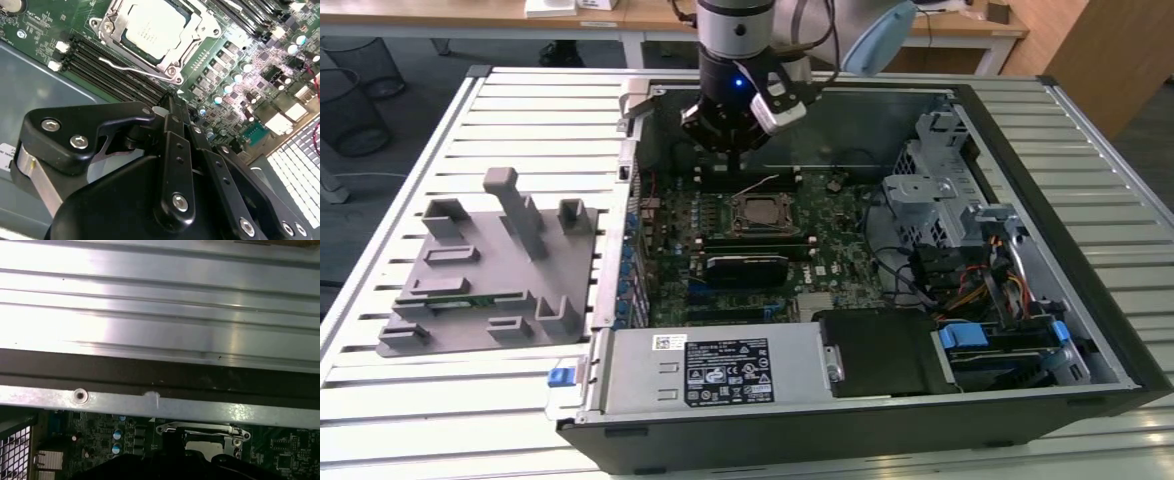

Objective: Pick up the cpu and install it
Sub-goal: 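Install the first cpu locking lever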

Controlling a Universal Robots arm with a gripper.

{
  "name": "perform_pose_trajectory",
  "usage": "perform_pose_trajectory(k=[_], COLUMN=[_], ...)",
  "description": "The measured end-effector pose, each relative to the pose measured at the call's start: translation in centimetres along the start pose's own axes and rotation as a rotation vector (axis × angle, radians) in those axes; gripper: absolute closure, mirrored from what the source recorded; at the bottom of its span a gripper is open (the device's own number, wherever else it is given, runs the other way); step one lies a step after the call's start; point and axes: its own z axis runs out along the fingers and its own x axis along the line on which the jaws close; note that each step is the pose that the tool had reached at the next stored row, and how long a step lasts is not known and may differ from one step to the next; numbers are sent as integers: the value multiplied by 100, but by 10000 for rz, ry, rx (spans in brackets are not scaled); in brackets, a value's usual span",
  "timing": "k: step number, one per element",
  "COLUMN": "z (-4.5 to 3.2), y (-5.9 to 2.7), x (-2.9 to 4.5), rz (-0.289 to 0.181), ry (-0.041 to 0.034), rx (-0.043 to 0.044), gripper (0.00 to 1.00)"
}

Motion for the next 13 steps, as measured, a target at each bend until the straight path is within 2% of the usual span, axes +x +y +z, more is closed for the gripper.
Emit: perform_pose_trajectory(k=[4, 13], z=[33, 106], y=[-3, 0], x=[-28, -182], rz=[0, 0], ry=[2, 2], rx=[2, 2], gripper=[89, 89])
